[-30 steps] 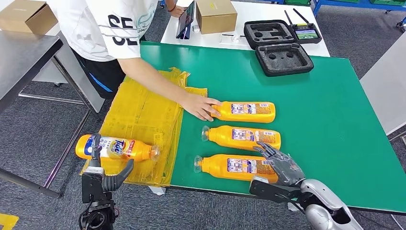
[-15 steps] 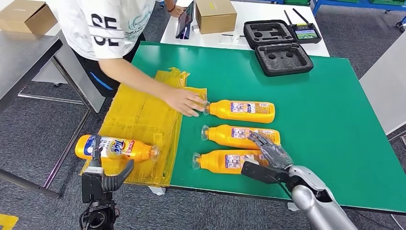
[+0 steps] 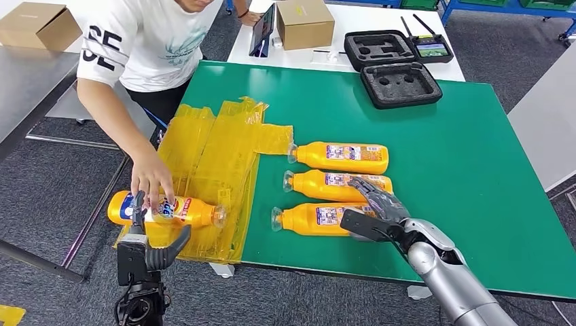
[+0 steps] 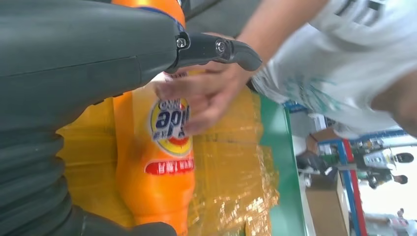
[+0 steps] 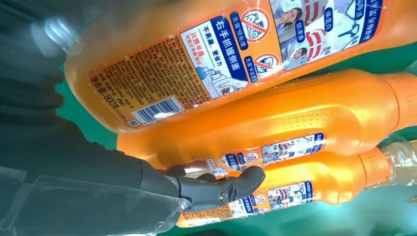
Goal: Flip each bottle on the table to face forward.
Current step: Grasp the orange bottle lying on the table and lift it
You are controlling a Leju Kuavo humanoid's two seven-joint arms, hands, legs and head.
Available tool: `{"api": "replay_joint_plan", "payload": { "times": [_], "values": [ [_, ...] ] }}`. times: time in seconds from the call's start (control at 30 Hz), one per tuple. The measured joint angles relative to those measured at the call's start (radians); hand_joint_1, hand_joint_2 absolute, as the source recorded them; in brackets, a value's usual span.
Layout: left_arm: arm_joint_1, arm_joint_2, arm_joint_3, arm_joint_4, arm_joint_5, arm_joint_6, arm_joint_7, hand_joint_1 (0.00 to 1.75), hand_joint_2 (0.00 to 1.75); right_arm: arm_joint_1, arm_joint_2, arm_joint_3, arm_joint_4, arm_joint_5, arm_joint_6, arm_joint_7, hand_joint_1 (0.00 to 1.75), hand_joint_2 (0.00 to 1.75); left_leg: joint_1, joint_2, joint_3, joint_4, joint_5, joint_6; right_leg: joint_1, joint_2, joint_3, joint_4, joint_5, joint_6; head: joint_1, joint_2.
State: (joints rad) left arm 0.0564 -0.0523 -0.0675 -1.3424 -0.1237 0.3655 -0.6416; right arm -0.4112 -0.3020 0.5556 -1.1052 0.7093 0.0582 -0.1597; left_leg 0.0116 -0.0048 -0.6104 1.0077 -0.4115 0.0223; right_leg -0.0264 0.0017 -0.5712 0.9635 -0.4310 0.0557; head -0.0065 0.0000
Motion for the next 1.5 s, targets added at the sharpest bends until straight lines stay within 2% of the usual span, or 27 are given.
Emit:
{"api": "replay_joint_plan", "payload": {
  "times": [0.27, 0.83, 1.5],
  "values": [
    [0.000, 0.000, 0.000, 0.003, 0.005, 0.001, -0.003, 0.00, 1.75, 0.002, 0.007, 0.020, -0.010, 0.023, -0.042, 0.006, 0.00, 1.75, 0.000, 0.000, 0.000, 0.000, 0.000, -0.001, 0.000, 0.000, 0.000, 0.000, 0.000, 0.000, 0.000, 0.000],
    [0.014, 0.000, 0.005, 0.001, 0.001, 0.009, -0.012, 0.00, 1.75, 0.104, -0.006, 0.035, -0.199, 0.091, -0.063, 0.015, 0.00, 1.75, 0.000, -0.001, -0.005, 0.000, 0.000, 0.000, 0.000, 0.000, -0.004, 0.000, 0.000, 0.000, 0.000, 0.000],
    [0.025, 0.000, 0.011, -0.003, -0.001, 0.003, -0.010, 0.00, 1.75, 0.108, -0.004, 0.041, -0.190, 0.069, -0.031, 0.026, 0.00, 1.75, 0.000, -0.001, -0.005, 0.000, 0.000, 0.000, 0.000, 0.000, -0.004, 0.000, 0.000, 0.000, 0.000, 0.000]
  ]
}}
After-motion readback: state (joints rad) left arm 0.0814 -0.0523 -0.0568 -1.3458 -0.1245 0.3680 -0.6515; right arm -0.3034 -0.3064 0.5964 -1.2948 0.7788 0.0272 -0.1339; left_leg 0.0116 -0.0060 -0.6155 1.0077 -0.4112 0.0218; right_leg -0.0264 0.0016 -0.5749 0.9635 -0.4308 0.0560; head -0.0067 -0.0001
